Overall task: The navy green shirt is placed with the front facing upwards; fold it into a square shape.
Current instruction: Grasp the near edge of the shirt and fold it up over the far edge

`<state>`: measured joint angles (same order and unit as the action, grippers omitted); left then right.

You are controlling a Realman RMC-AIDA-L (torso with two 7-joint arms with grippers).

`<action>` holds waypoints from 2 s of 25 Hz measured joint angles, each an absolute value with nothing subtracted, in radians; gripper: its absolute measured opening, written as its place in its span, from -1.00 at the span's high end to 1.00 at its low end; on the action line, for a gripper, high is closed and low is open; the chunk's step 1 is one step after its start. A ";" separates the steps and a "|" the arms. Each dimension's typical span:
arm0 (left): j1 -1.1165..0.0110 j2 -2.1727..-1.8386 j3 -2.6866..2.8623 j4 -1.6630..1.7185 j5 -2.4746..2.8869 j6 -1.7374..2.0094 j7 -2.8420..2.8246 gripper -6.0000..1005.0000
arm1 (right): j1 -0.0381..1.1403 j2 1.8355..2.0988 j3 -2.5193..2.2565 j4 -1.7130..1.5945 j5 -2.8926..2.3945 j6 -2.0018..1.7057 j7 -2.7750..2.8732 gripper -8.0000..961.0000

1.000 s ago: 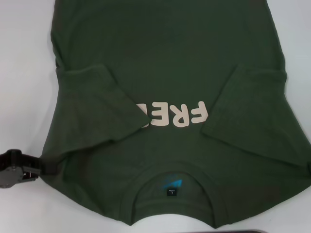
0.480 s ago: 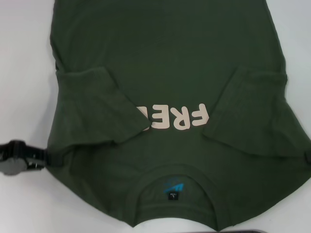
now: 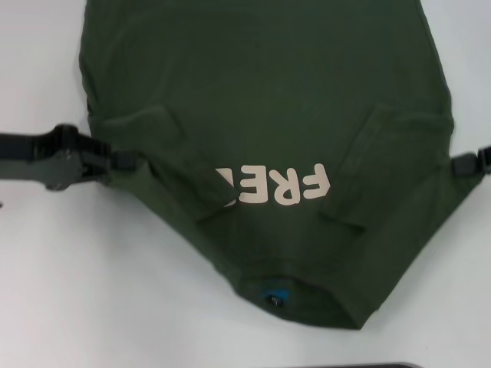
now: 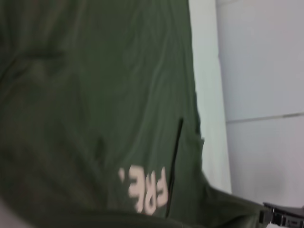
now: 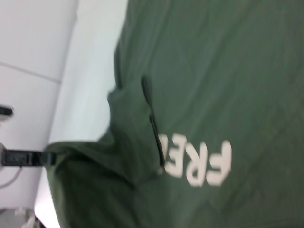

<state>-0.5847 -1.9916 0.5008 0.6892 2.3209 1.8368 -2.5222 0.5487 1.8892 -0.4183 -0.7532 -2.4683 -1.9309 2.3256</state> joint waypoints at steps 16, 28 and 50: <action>-0.686 -2.059 0.455 0.641 2.135 1.548 -2.528 0.86 | 0.558 1.902 -0.407 -0.737 -2.193 -1.712 2.388 0.94; -0.714 -2.117 0.460 0.599 2.059 1.309 -2.473 0.87 | 0.537 1.923 -0.403 -0.652 -2.046 -1.511 2.340 0.94; -0.717 -2.110 0.460 0.568 2.043 1.130 -2.443 0.87 | 0.565 1.961 -0.410 -0.611 -1.995 -1.339 2.257 0.94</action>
